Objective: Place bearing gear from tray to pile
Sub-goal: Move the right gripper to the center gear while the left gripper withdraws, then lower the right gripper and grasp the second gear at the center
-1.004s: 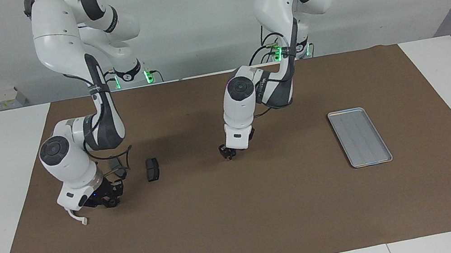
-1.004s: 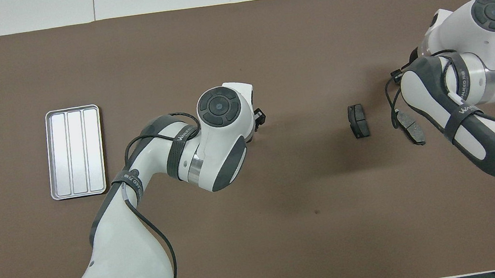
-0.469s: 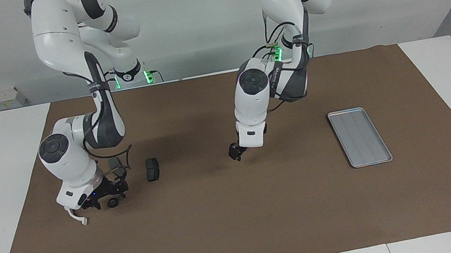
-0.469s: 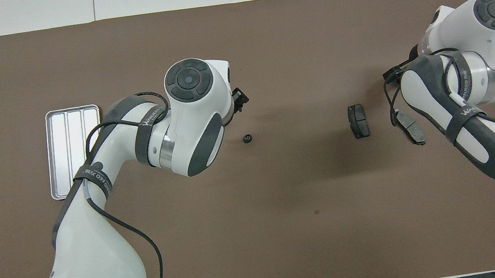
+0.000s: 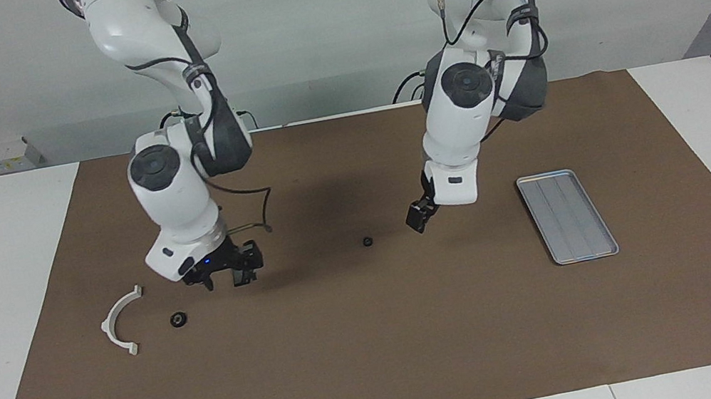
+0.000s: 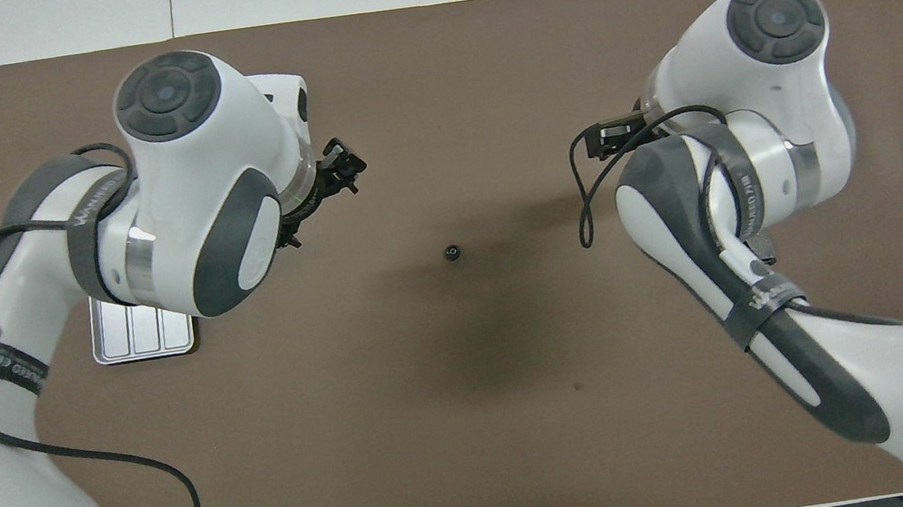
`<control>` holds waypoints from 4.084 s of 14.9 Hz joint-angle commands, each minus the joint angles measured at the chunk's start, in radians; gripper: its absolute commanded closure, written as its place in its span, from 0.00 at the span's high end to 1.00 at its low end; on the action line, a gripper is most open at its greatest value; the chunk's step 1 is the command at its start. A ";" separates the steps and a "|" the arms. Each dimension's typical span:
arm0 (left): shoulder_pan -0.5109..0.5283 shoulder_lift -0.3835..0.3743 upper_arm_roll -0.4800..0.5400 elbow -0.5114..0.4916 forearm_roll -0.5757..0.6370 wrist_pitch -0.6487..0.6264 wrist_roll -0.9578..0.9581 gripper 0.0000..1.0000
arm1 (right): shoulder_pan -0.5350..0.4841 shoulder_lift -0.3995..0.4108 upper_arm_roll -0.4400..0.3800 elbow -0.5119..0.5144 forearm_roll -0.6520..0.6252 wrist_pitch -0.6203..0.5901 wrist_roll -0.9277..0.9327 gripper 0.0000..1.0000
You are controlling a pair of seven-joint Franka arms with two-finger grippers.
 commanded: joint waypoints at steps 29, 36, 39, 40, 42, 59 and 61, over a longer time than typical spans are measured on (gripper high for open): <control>0.550 -0.333 -0.158 -0.095 0.014 -0.351 0.685 1.00 | 0.313 0.191 0.020 0.026 0.008 0.192 0.388 0.85; 0.518 -0.333 -0.159 -0.097 0.014 -0.353 0.682 1.00 | 0.313 0.195 0.020 0.006 0.009 0.234 0.386 0.77; 0.495 -0.333 -0.147 -0.098 0.016 -0.351 0.684 1.00 | 0.313 0.195 0.020 0.006 0.009 0.234 0.386 0.77; 0.493 -0.333 -0.148 -0.098 0.016 -0.351 0.691 1.00 | 0.313 0.197 0.020 0.006 0.010 0.234 0.386 0.77; 0.486 -0.333 -0.147 -0.098 0.016 -0.348 0.696 1.00 | 0.315 0.201 0.020 0.006 0.009 0.245 0.386 0.76; 0.480 -0.335 -0.161 -0.074 0.104 -0.337 0.687 1.00 | 0.316 0.206 0.021 -0.021 0.012 0.274 0.331 0.14; 0.481 -0.335 -0.161 -0.074 0.104 -0.337 0.687 1.00 | 0.312 0.204 0.021 -0.018 0.012 0.266 0.314 0.00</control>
